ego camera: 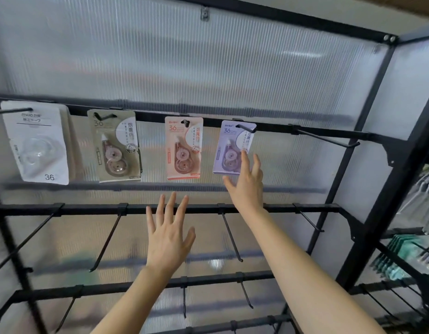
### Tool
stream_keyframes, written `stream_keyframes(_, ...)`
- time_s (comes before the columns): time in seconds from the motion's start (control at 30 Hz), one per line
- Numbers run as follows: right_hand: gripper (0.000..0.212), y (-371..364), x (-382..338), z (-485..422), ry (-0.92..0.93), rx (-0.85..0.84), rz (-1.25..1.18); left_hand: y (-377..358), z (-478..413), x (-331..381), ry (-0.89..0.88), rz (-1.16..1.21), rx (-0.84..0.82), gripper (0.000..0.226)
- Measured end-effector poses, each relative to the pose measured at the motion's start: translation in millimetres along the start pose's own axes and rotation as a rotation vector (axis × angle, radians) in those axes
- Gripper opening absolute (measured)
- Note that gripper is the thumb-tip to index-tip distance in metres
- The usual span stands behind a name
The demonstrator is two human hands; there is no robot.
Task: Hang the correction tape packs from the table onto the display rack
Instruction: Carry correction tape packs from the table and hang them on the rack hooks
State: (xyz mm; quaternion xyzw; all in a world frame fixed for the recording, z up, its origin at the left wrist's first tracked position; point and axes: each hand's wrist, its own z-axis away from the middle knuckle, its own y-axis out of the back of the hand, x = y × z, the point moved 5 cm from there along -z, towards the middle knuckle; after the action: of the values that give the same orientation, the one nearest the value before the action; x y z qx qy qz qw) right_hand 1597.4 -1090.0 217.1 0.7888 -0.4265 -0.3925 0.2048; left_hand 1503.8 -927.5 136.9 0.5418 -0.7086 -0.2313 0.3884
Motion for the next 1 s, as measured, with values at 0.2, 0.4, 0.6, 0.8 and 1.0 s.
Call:
stream_keyframes(0.2,0.068,8.9,-1.3,59.4,0.038,-0.096,-0.01,13.6,14.4,3.3,-0.017,0.101,0.146,0.05)
stream_keyframes(0.4,0.065,10.7,2.9,139.4,0.014,-0.204,-0.035,2.0,86.3,-12.7,-0.004,0.164,0.024,0.064)
stream_keyframes(0.6,0.063,22.4,1.5,234.2,-0.038,-0.266,-0.054,6.1,172.5,-28.3,0.061,0.147,-0.111,0.075)
stream_keyframes(0.8,0.063,30.8,-0.4,350.1,-0.108,-0.453,0.002,25.9,282.0,-36.4,0.15,0.078,-0.285,0.069)
stream_keyframes(1.0,0.062,34.6,-10.7,439.2,-0.055,-0.644,0.036,51.4,385.1,-41.8,0.286,0.046,-0.345,0.062)
